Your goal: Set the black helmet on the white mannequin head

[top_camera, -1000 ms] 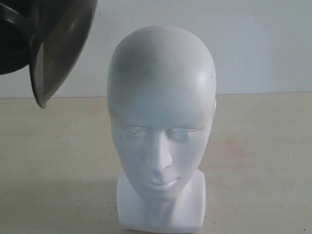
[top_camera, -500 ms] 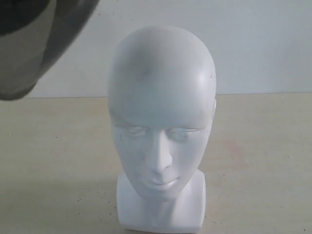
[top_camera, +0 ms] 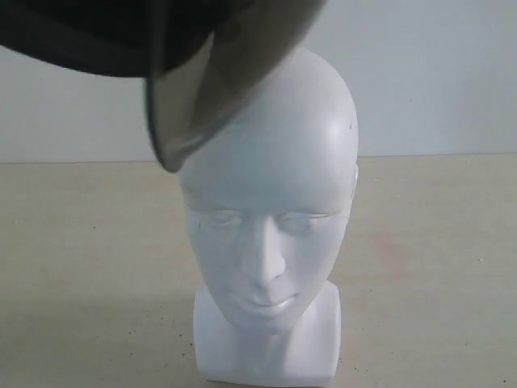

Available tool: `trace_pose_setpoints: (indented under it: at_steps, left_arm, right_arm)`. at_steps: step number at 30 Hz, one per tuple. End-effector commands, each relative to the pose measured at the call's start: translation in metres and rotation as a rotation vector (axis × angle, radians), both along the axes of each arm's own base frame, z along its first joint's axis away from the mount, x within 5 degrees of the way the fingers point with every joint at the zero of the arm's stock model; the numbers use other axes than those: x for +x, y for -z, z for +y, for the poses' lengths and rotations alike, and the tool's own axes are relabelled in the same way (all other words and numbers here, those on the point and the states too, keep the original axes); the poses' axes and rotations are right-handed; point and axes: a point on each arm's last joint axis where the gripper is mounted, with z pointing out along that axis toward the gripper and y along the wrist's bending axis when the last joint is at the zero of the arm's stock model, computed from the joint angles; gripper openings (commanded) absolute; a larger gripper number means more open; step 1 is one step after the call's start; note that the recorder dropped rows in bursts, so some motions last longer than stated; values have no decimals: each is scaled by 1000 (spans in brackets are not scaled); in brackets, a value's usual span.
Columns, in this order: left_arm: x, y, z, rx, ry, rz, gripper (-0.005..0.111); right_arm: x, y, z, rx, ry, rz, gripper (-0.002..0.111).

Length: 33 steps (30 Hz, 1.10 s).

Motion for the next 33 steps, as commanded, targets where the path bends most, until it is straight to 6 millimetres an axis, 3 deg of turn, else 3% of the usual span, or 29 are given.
trace_pose_setpoints:
  at_steps: [1, 6, 16, 21, 33]
  left_arm:
    - [-3, -26, -1, -72, 47, -132, 4]
    - [4, -37, -10, -40, 53, -179, 4]
    - [25, -26, -24, -5, 71, -117, 4]
    - [29, -26, -28, 14, 58, -136, 4]
    - [58, -26, -52, 58, 152, -83, 4]
  right_arm:
    - [0, -2, 0, -3, 7, -18, 0]
    - [0, -2, 0, -3, 7, -18, 0]
    - [0, -2, 0, -3, 7, -18, 0]
    - [0, -2, 0, -3, 7, -18, 0]
    - [0, -3, -1, -4, 8, -33, 0]
